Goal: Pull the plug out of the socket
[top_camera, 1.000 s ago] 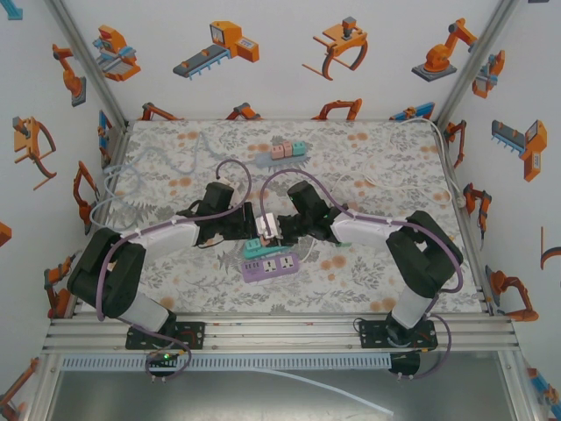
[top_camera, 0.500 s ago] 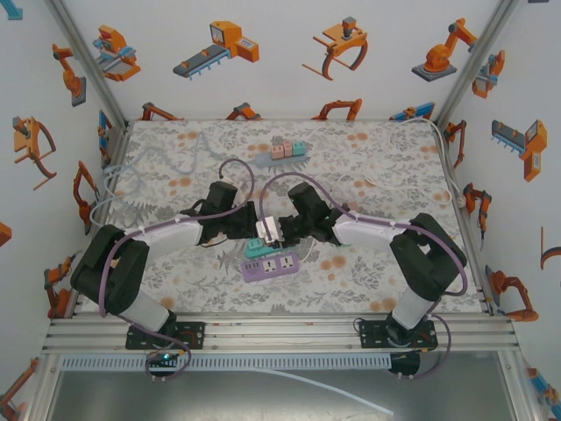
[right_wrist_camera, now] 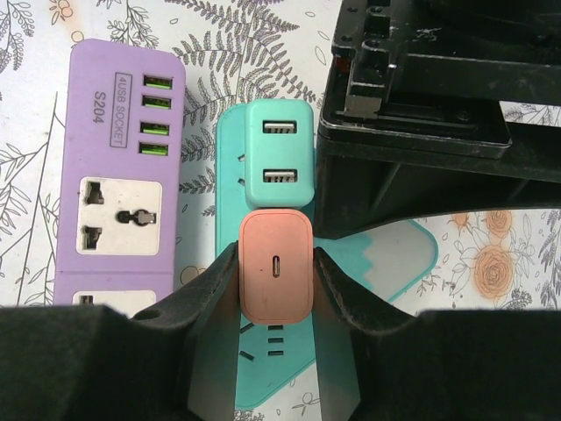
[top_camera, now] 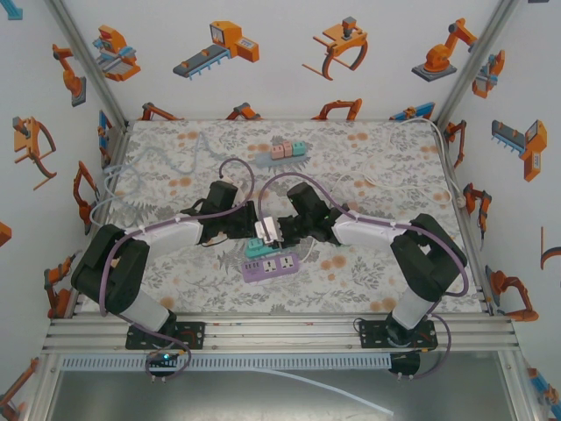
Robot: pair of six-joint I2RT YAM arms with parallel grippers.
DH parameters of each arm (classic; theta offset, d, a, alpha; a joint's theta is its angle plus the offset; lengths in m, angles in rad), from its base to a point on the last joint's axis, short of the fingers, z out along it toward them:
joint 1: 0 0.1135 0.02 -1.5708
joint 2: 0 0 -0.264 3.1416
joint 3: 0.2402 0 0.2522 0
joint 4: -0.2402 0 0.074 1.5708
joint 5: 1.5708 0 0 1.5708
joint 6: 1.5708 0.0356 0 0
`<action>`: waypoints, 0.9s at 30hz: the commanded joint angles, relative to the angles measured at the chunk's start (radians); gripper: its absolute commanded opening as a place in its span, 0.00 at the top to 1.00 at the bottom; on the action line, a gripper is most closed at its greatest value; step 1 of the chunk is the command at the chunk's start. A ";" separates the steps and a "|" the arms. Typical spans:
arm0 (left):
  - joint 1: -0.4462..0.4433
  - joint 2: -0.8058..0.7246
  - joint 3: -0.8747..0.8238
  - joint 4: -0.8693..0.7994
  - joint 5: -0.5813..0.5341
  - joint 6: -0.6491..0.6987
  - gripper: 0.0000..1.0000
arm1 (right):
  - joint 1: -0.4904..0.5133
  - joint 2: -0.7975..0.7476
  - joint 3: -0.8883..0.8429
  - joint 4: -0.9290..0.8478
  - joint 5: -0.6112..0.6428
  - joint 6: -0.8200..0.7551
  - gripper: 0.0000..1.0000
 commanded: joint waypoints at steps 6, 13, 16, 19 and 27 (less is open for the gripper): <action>0.009 0.081 -0.054 -0.195 -0.192 0.053 0.54 | 0.009 -0.060 0.093 0.063 -0.150 0.097 0.90; 0.009 0.085 -0.049 -0.204 -0.200 0.055 0.54 | 0.026 -0.051 0.107 -0.090 -0.134 -0.051 0.92; 0.010 0.088 -0.046 -0.205 -0.202 0.054 0.54 | 0.023 -0.065 0.092 -0.037 -0.161 0.009 0.92; 0.009 0.084 -0.043 -0.206 -0.200 0.055 0.54 | 0.016 -0.069 0.077 -0.001 -0.162 0.034 0.92; 0.011 0.037 -0.002 -0.217 -0.185 0.062 0.52 | -0.005 -0.164 0.009 0.173 -0.087 0.265 0.97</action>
